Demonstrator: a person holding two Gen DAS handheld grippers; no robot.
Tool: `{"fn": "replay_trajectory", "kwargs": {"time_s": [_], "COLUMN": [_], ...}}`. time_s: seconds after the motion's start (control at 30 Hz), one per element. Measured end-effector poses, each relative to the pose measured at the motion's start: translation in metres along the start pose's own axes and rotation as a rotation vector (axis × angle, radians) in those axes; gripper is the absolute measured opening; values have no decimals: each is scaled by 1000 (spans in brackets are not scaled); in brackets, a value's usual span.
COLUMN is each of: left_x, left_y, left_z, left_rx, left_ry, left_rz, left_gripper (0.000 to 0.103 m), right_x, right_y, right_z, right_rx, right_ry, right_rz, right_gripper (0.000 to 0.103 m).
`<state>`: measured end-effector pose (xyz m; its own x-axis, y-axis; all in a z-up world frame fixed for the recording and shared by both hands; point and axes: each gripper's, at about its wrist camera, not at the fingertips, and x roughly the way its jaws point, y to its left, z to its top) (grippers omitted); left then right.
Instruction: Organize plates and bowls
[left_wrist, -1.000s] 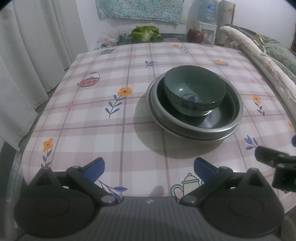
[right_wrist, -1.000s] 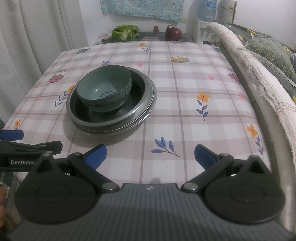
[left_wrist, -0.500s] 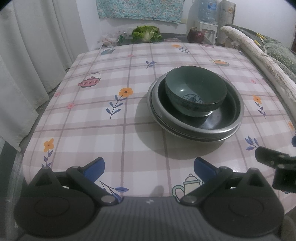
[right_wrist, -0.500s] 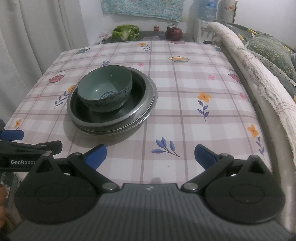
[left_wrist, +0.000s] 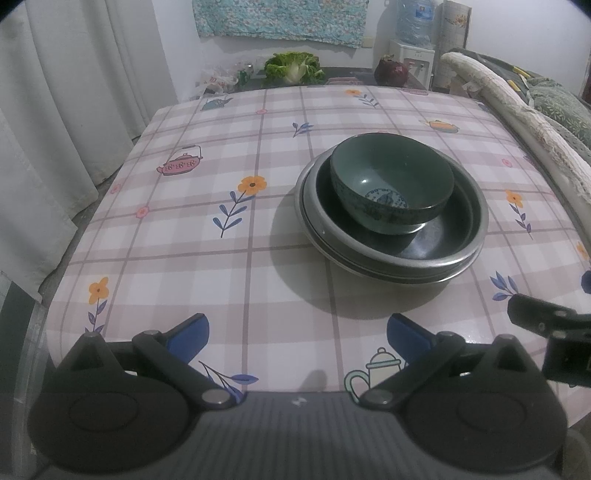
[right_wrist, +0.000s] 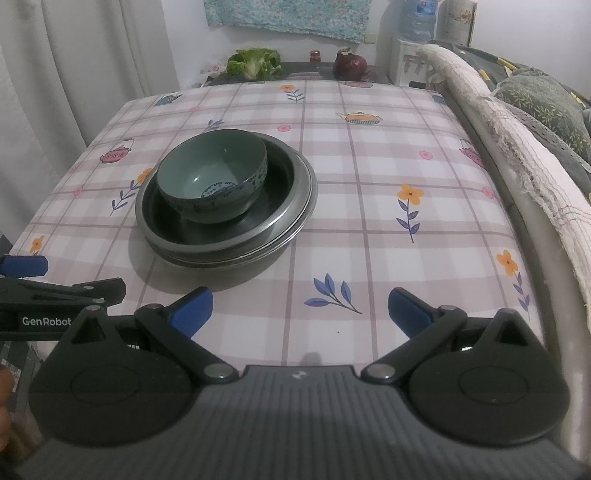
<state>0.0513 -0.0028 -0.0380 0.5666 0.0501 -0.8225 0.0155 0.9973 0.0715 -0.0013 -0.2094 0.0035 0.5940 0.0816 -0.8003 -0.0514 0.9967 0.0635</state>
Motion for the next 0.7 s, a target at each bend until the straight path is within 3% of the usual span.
{"fn": "replay_trajectory", "kwargs": {"time_s": [0.7], "left_x": [0], "left_y": [2], "left_z": [0], "left_rx": [-2], "left_ry": [0], "left_rz": [2], "left_gripper": [103], "right_x": [0], "right_y": [1], "right_z": [-1], "right_rx": [0], "right_ry": [2], "right_rz": [1], "right_gripper": [102]}}
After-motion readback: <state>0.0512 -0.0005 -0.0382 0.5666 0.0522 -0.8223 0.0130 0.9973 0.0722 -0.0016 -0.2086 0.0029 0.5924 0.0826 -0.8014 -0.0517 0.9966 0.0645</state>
